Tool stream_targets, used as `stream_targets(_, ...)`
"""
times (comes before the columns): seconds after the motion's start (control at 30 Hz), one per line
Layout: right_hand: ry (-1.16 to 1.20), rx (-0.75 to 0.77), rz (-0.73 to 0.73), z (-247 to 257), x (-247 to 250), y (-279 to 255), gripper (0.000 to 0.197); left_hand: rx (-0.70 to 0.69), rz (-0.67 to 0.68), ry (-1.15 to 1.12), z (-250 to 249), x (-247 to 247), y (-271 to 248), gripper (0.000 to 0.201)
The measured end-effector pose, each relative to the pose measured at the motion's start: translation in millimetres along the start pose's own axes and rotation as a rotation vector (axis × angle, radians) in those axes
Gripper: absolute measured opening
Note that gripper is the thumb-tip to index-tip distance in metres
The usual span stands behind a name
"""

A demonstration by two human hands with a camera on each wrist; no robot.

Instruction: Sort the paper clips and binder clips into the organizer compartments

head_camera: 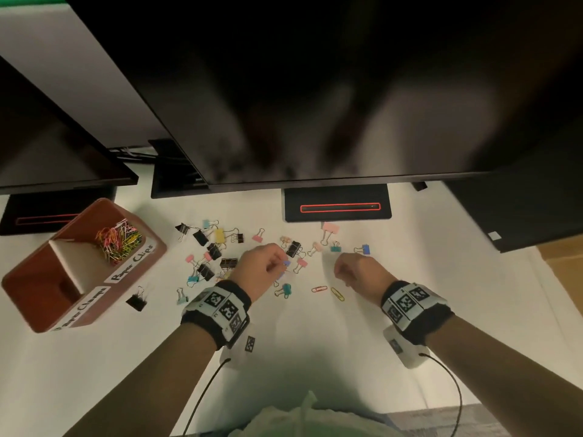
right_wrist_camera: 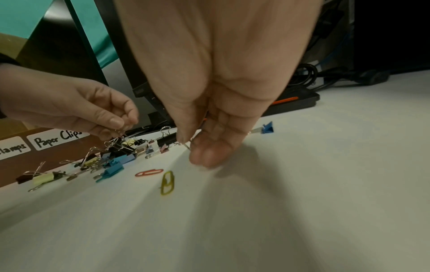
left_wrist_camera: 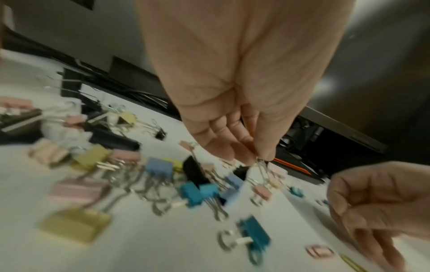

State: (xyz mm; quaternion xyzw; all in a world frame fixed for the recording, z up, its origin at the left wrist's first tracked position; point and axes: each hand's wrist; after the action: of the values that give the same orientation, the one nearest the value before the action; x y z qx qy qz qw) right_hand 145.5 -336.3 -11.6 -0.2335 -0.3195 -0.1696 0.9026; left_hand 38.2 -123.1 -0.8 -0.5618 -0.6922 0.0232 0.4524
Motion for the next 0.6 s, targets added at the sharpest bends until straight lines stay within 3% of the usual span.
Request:
stream_targets(0.13,0.128,-0.074,0.000,-4,-7,-15,0.012,-0.044,0.087,-0.001,-15,-27,-9,0.017)
stream_targets(0.33,0.046,-0.103,0.008,-1,-26,-26,0.024,-0.074,0.017,0.010,-25,-56,-14,0.020)
stream_targets(0.6,-0.058,-0.050,-0.055,2,-29,-22,0.013,-0.046,0.010,0.281,-23,-70,-19,0.033)
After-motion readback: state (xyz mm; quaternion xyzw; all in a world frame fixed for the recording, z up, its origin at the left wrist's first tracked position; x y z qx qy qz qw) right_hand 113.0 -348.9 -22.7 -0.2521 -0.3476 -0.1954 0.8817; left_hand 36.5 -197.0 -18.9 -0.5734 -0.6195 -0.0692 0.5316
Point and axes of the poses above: each hand's wrist, its own y-axis towards the middle knuckle, its own x-axis out of the back of the hand, z = x × y, and after that the axes turned 14 degrees about x, right-handed
